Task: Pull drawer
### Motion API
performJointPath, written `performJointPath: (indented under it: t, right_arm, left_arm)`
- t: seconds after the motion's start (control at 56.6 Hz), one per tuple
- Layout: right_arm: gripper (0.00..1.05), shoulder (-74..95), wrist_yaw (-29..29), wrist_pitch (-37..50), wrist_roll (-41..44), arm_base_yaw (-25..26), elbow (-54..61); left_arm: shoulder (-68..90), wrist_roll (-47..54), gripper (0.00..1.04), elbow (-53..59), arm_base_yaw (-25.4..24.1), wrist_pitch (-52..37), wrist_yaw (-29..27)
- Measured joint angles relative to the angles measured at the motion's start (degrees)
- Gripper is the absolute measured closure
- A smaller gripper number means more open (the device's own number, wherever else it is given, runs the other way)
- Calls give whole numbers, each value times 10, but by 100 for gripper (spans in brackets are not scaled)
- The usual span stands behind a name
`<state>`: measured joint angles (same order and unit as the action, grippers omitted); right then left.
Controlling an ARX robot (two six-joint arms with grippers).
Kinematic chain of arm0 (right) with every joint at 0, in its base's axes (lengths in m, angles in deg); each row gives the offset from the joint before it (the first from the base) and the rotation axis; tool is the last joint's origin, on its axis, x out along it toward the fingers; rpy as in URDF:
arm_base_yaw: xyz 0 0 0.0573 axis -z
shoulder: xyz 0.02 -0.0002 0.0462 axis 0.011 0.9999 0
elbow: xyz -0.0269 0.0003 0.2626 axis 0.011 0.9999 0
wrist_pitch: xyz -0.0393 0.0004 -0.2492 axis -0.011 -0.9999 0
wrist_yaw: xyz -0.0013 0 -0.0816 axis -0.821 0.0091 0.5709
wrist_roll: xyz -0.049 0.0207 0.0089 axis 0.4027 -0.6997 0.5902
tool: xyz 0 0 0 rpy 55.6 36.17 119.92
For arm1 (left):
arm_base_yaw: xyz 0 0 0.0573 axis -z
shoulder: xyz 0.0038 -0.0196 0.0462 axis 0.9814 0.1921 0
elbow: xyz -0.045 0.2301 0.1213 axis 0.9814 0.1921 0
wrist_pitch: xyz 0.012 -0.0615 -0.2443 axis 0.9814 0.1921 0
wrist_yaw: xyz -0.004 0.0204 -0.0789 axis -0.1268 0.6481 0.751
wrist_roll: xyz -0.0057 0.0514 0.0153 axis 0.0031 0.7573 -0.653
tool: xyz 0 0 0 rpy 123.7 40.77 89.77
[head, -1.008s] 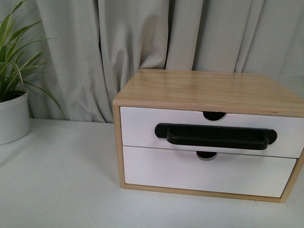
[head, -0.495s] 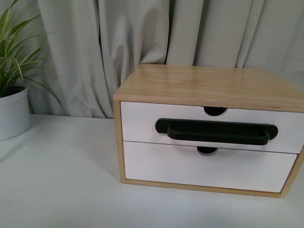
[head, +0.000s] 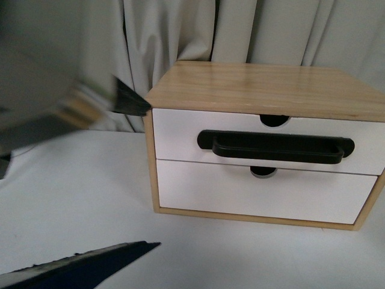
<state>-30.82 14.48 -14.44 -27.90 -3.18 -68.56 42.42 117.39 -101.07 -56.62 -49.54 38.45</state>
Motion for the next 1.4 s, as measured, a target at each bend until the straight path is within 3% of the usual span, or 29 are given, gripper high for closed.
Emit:
performJointPath:
  t: [0.301,0.619,1.397]
  right_arm:
    - [9,70,0,-32,90,-13,-51]
    - [9,156,6,-7,114,-31,-83]
    - [9,271,14,19,128,-53,-143]
  left_arm:
    - [136,85,6,-136,34,59,-48]
    - [249,110,6,-256,44,83,-84]
    - [339,143,6,-310,50,113,-123]
